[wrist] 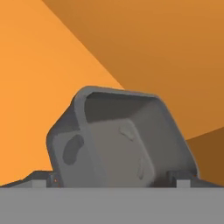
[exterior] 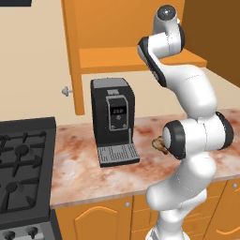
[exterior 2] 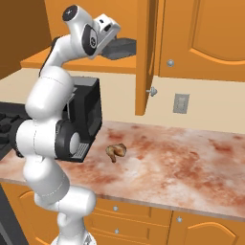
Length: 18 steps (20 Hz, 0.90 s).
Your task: Retrieve the tupperware from the cabinet, then place the raw meat into the tupperware to avoid contamination.
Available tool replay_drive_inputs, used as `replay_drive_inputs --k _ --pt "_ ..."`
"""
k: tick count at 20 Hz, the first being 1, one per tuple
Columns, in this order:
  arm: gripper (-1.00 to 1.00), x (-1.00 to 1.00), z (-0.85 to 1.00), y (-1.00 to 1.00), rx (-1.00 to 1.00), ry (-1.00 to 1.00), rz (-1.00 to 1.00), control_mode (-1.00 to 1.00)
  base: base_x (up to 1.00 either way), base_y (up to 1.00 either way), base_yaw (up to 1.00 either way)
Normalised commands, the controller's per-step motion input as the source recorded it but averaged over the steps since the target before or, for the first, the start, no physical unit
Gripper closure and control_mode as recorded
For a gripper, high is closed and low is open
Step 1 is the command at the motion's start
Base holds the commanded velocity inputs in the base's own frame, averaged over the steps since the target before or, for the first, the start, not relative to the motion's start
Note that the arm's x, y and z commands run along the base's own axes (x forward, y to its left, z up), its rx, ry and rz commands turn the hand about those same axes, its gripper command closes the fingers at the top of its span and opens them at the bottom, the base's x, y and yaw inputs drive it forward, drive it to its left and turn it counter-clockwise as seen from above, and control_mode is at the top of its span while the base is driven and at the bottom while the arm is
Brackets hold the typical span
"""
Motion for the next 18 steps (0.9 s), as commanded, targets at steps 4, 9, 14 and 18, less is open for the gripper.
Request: replay_drive_inputs --k 4,9,14,18 --pt "1.00 0.14 -0.01 0.00 0.00 0.00 -0.01 -1.00 0.00 0.00 0.00" --pt "1.00 0.05 0.00 0.00 0.00 0.01 0.00 -1.00 0.00 0.00 0.00" --pt "1.00 0.00 -0.03 0.00 0.00 0.04 0.00 -1.00 0.00 0.00 0.00" --pt "1.00 0.00 0.00 0.00 0.00 0.00 0.00 -1.00 0.00 0.00 0.00"
